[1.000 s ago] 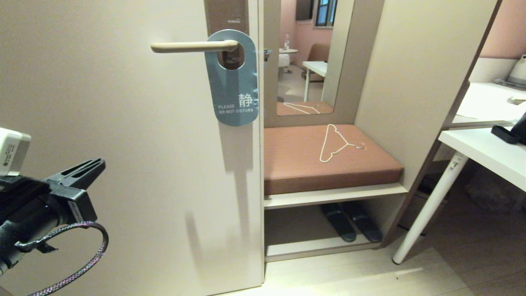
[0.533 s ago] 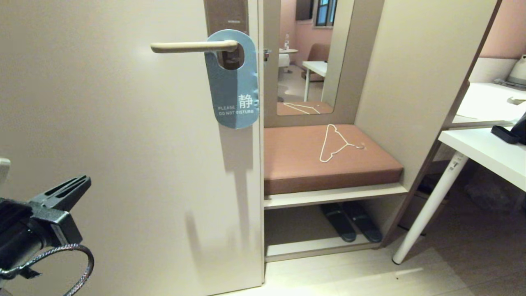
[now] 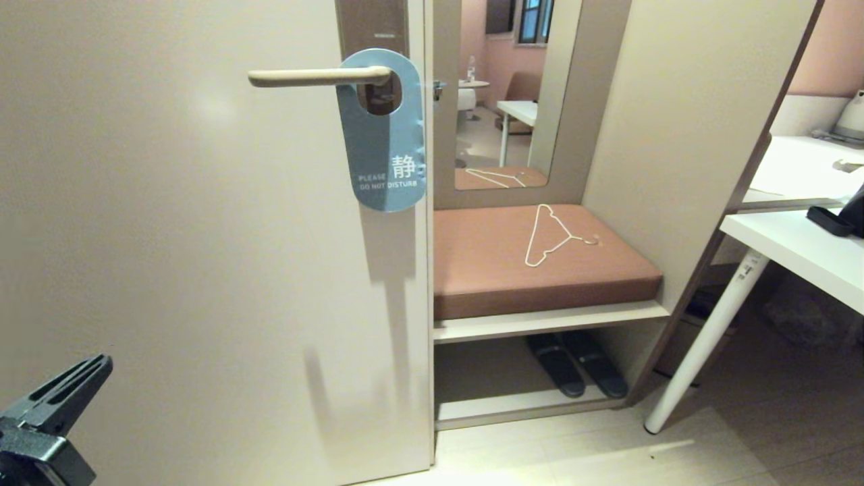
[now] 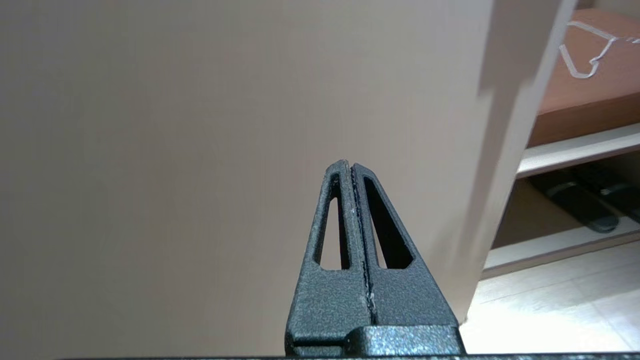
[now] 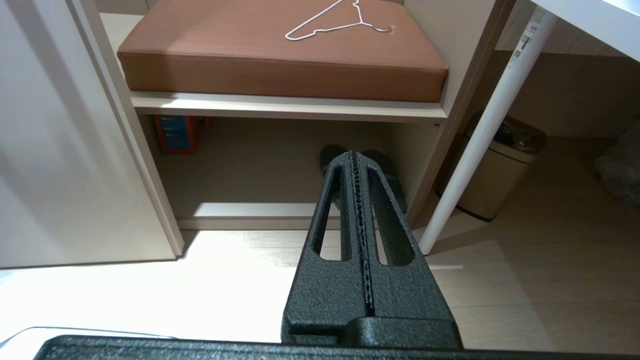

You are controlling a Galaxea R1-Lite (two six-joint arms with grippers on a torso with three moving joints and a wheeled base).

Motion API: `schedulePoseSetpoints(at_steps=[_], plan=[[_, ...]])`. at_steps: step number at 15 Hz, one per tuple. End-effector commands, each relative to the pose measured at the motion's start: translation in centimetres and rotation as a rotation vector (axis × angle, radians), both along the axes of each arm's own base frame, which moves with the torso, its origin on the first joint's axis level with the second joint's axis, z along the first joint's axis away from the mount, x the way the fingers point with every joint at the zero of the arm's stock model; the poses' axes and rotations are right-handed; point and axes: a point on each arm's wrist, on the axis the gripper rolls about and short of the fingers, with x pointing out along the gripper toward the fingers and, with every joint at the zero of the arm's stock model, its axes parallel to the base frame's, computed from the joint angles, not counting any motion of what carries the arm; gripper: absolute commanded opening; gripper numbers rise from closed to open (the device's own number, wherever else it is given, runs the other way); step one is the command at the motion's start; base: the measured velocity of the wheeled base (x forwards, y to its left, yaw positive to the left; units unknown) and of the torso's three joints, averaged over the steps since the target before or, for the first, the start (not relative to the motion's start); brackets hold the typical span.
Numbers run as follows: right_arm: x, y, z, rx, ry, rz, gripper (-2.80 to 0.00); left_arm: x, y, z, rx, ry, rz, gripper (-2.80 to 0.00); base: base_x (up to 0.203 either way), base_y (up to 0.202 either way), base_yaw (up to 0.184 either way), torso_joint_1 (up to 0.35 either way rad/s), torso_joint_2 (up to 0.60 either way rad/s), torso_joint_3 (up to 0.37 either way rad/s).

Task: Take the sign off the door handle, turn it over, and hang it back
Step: Take down the sign

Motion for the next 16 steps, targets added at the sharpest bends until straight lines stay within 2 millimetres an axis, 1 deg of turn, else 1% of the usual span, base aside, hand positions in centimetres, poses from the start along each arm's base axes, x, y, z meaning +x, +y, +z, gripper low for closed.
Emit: schedulePoseSetpoints(at_steps=[1, 10, 16], plan=[[0.0, 0.0, 0.0, -0.001, 0.0, 0.001, -2.8, -1.1, 0.5, -0.9, -0.002, -0.011, 0.028, -2.8, 0.0, 0.0, 0.0, 0.0, 0.0, 0.0], [0.0, 0.0, 0.0, -0.001, 0.001, 0.001, -2.8, -5.6, 1.4, -3.3, -0.007, -0.014, 0.043, -2.8, 0.0, 0.0, 0.0, 0.0, 0.0, 0.0], [0.0, 0.0, 0.0, -0.001, 0.001, 0.001, -2.8, -7.7, 1.4, -4.9, -0.006, -0.013, 0.053, -2.8, 0.0, 0.0, 0.0, 0.0, 0.0, 0.0]])
